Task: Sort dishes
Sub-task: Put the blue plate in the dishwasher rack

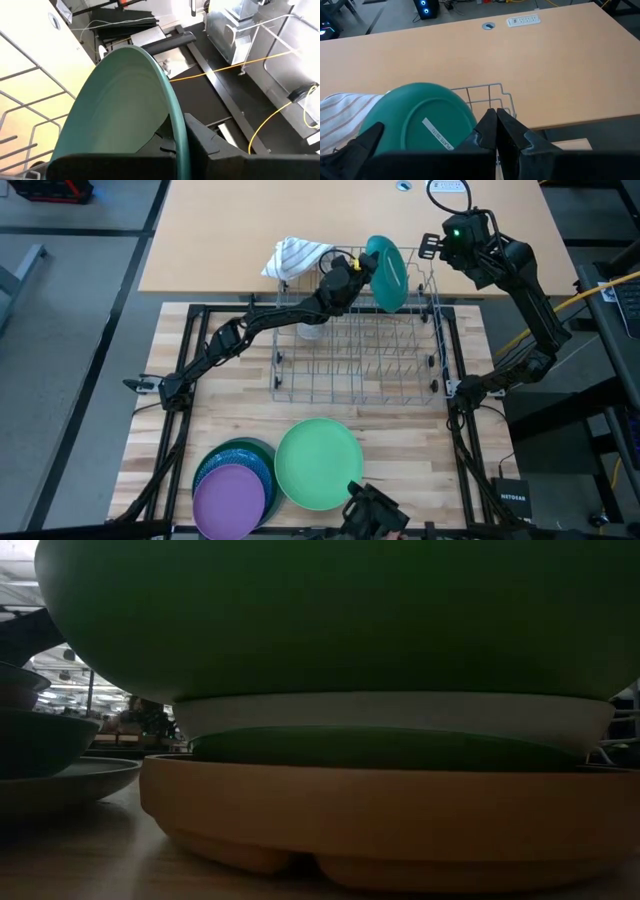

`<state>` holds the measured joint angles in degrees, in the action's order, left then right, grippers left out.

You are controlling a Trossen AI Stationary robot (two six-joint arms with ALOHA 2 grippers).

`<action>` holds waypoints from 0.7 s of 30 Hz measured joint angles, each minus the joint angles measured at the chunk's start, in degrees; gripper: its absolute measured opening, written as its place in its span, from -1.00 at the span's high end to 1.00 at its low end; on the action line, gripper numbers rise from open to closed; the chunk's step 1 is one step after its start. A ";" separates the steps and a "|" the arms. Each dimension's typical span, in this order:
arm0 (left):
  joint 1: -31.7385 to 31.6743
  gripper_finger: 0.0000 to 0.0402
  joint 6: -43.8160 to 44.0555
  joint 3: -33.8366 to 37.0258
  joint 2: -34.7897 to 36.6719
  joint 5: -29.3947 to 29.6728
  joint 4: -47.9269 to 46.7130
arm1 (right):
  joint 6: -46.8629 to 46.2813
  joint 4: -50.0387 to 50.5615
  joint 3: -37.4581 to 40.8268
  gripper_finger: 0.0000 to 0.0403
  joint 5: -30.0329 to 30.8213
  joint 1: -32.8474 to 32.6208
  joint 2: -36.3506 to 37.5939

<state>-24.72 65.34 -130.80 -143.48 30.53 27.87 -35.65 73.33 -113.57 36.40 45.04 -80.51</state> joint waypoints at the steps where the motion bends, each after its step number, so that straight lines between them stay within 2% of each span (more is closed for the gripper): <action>1: -0.06 0.97 -0.49 0.00 0.00 0.11 -0.07 | -0.01 -0.01 0.01 0.97 0.00 0.00 -0.02; 9: -0.15 0.89 -4.54 0.00 0.00 0.39 -1.16 | -0.06 0.04 0.01 0.97 -0.04 0.00 -0.02; 12: -0.19 0.90 -3.98 0.00 0.00 0.39 -2.13 | -0.08 1.16 0.01 0.97 -3.32 0.00 -0.02; 17: -0.19 0.91 -2.89 0.04 -0.07 0.39 -2.29 | 0.11 8.21 0.61 0.97 -11.60 -0.07 -0.01; 21: -0.27 0.91 -0.38 0.04 -0.06 0.71 -2.29 | -0.90 16.11 3.65 0.97 -9.39 -0.48 0.09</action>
<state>-24.99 64.96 -130.76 -143.54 31.24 25.58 -36.55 89.44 -109.92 27.01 44.55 -80.42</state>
